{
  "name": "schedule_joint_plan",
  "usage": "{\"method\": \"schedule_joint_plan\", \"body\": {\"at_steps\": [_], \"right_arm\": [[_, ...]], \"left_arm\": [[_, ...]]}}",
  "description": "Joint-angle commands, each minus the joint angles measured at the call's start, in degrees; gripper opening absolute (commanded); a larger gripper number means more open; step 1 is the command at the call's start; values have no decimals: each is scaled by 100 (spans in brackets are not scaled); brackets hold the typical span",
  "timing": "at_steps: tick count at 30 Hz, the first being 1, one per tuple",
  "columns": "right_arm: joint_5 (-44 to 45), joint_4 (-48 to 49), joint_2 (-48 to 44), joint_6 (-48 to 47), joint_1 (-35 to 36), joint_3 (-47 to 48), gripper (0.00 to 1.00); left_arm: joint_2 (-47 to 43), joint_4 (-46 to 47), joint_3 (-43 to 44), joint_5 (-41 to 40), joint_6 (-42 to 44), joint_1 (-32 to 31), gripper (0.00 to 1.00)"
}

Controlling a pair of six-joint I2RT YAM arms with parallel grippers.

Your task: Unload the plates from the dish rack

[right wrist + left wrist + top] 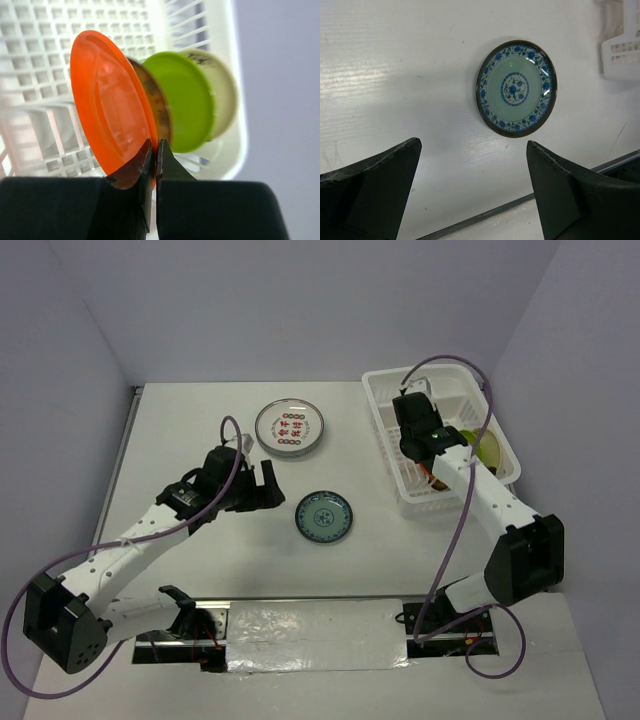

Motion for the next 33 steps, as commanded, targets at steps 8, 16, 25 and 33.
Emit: {"method": "schedule_joint_plan", "body": {"at_steps": [8,16,25,33], "right_arm": [[-1137,-916,-1862,605,818,1158,0],[-5992,840,-2936,1808,809,-484,0],[-6953,1931,-2998,2627,809,-907,0],[-5718,1599,-3059,2374,783,-1083,99]], "left_arm": [[-88,2480,581,2018,426,-48,99],[52,3643,836,2572,487,-75,98],[307,3275,740,2458,663,-84,33],[430,2748,467,1705,611,-84,0]]}}
